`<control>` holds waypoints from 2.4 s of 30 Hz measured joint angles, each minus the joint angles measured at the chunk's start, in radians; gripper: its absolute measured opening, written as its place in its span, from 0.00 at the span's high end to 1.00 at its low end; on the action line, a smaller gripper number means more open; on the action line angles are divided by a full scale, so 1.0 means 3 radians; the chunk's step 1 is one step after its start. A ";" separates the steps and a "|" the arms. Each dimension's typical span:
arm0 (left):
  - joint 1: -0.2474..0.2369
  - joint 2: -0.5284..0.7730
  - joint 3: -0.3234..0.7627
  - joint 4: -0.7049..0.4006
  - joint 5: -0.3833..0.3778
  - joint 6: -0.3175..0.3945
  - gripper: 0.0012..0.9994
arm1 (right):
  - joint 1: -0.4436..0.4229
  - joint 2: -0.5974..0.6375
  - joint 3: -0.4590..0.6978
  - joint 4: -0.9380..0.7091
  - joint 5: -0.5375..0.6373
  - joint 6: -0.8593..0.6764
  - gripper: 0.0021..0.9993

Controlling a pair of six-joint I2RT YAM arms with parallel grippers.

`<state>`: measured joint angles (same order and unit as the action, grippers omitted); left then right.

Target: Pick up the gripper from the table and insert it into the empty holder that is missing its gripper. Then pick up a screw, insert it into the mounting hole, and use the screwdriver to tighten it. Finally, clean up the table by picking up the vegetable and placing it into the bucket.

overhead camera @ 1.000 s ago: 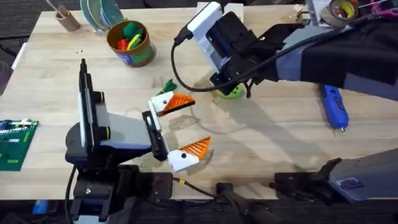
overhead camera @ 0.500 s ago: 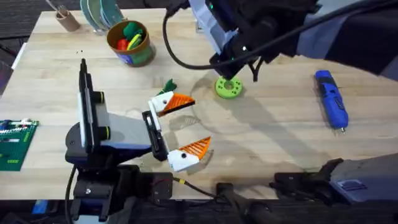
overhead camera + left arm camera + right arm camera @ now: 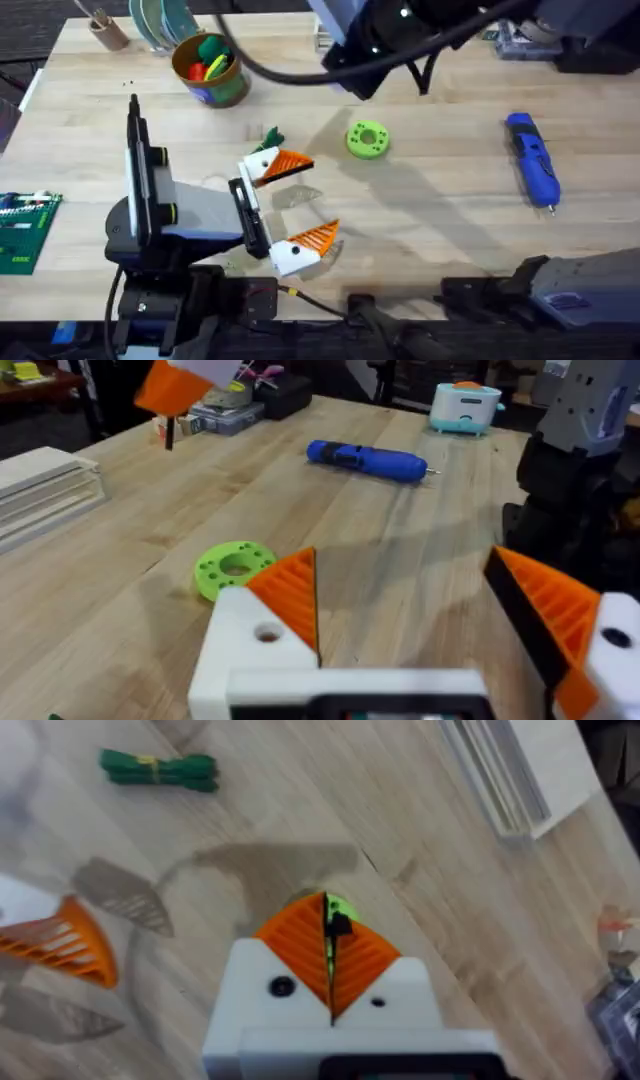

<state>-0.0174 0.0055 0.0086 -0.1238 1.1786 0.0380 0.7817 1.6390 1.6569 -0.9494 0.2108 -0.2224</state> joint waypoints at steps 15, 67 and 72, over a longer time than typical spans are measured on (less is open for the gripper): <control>0.0000 0.0000 0.0000 0.0000 0.0000 0.0000 0.01 | 0.0873 0.0085 0.0503 -0.0361 0.0008 -0.0078 0.99; 0.0000 -0.0001 0.0000 -0.0001 0.0000 0.0000 0.01 | 0.1374 0.0407 0.0539 -0.0428 0.0069 -0.0080 0.99; 0.0000 -0.0001 0.0000 -0.0001 0.0001 0.0000 0.01 | 0.1374 0.0407 0.0539 -0.0428 0.0053 -0.0070 0.99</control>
<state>-0.0174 0.0051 0.0086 -0.1242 1.1790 0.0380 1.1938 1.7611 1.8187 -1.0779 0.2268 -0.2436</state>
